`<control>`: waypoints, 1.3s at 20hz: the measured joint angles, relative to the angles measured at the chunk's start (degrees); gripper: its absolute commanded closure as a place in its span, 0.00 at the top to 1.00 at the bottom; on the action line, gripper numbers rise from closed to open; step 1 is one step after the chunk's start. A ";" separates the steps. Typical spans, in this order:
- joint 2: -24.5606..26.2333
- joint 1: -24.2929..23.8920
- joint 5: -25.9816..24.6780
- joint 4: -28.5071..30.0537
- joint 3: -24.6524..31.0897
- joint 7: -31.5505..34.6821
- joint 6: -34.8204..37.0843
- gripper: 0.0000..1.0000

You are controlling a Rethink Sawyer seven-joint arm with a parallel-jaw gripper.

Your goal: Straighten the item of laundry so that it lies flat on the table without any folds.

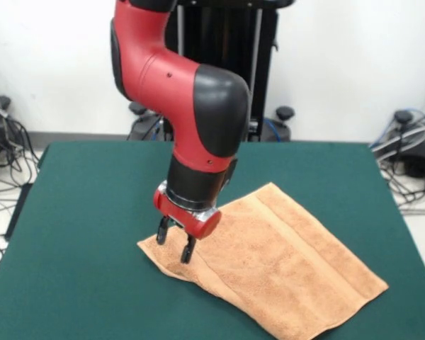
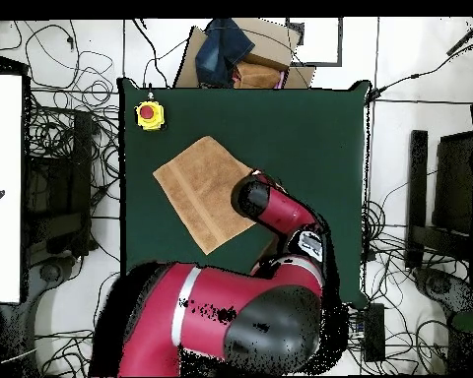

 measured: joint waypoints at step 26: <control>8.83 7.35 14.31 -5.58 -2.00 0.00 -0.42 1.00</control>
